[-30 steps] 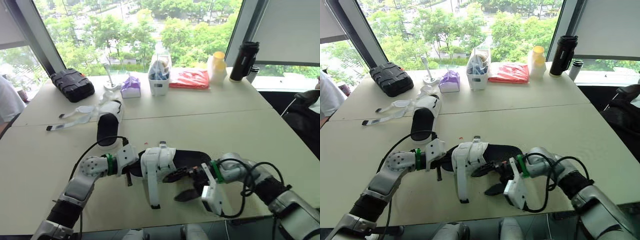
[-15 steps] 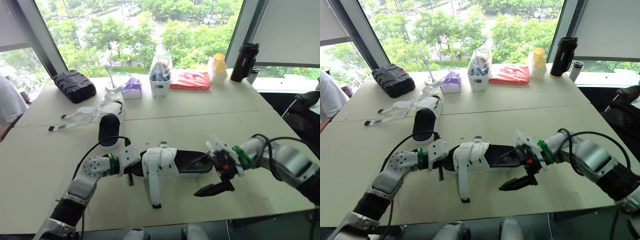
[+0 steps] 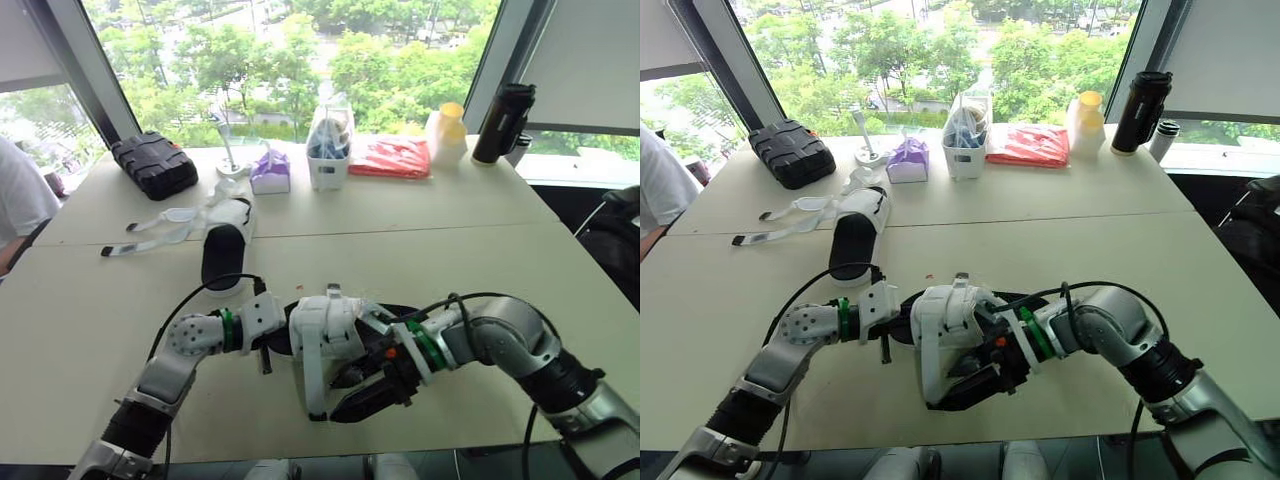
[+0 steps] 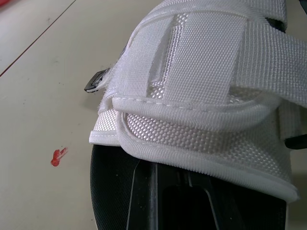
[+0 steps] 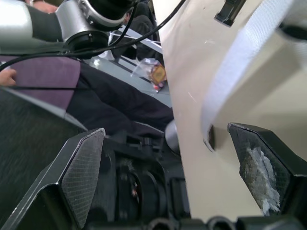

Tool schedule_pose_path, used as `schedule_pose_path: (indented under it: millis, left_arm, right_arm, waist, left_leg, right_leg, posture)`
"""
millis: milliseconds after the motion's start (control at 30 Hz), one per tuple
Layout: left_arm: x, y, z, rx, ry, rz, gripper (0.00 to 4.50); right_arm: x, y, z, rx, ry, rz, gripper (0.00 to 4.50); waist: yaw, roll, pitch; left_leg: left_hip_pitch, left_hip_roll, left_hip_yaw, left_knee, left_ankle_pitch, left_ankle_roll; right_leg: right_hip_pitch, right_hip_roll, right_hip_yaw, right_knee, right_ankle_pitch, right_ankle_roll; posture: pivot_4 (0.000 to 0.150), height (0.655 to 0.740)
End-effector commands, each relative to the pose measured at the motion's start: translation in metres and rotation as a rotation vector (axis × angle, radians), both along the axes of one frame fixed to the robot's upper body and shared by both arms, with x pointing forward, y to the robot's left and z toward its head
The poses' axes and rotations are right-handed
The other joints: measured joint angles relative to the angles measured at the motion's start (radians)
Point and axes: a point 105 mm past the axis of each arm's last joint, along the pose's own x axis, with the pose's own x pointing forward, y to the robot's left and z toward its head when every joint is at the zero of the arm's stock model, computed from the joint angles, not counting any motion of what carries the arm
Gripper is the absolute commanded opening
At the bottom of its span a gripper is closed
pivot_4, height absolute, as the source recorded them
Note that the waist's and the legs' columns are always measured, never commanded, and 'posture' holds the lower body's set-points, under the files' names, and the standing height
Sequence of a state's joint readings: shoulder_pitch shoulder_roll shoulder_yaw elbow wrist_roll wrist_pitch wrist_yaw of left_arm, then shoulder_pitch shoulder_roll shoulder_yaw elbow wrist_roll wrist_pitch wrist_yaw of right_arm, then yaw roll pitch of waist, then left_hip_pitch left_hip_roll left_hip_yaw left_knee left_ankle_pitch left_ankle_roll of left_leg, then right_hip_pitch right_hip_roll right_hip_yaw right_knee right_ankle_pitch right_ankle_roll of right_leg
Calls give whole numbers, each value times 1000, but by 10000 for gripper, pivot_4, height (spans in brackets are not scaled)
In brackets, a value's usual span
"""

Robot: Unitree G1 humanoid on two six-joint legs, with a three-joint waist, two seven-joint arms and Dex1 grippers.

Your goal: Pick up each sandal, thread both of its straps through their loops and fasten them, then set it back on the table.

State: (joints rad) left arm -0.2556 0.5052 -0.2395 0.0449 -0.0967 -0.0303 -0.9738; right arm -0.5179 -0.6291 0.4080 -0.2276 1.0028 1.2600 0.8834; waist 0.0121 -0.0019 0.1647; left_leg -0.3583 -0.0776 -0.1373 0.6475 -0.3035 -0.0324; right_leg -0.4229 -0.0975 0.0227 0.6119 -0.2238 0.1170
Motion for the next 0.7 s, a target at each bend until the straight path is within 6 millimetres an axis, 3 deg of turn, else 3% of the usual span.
schedule_pose_path:
  millis: [33, 300, 367, 500, 667, 700]
  left_arm:
    - [-20, 2, -40, 90, 149, -20, 0]
    - [-20, 1, -40, 88, 151, -15, 0]
    - [-20, 1, -40, 86, 151, -12, 0]
    - [-19, 1, -41, 87, 150, -10, 0]
    - [-19, 2, -40, 88, 150, -8, 0]
    - [-19, 2, -40, 88, 150, -7, 0]
  right_arm:
    - [3, 9, 8, 27, -18, -42, 44650]
    - [4, 25, 9, 50, -20, -92, 44650]
    - [4, 29, 8, 51, -18, -102, 40584]
    - [4, 31, 7, 50, -17, -110, 25113]
    - [5, 32, 8, 53, -20, -115, 267]
    - [6, 32, 10, 58, -24, -115, 267]
  waist:
    - [0, 0, 0]
    - [-2, 0, 0]
    - [-2, 0, 0]
    - [-3, 0, -1]
    - [-4, 0, -1]
    - [-5, 0, -1]
  left_leg:
    - [0, 0, 0, 0, 0, 0]
    - [0, 0, 0, 0, 0, 0]
    - [1, 0, 0, 0, 0, 0]
    - [1, 0, 0, 0, 0, 0]
    - [1, 0, 0, 0, 0, 0]
    - [1, 0, 0, 0, 0, 0]
  right_leg:
    - [0, 0, 0, 0, 0, 0]
    - [0, 0, 0, 0, 0, 0]
    - [0, 0, 0, 0, 0, 0]
    - [0, 1, 0, 1, 0, 0]
    - [0, 1, 0, 1, 0, 0]
    - [0, 1, 0, 1, 0, 0]
  posture:
    - [1500, 7400]
    - [1500, 7400]
    - [1500, 7400]
    - [1500, 7400]
    - [1500, 7400]
    - [1500, 7400]
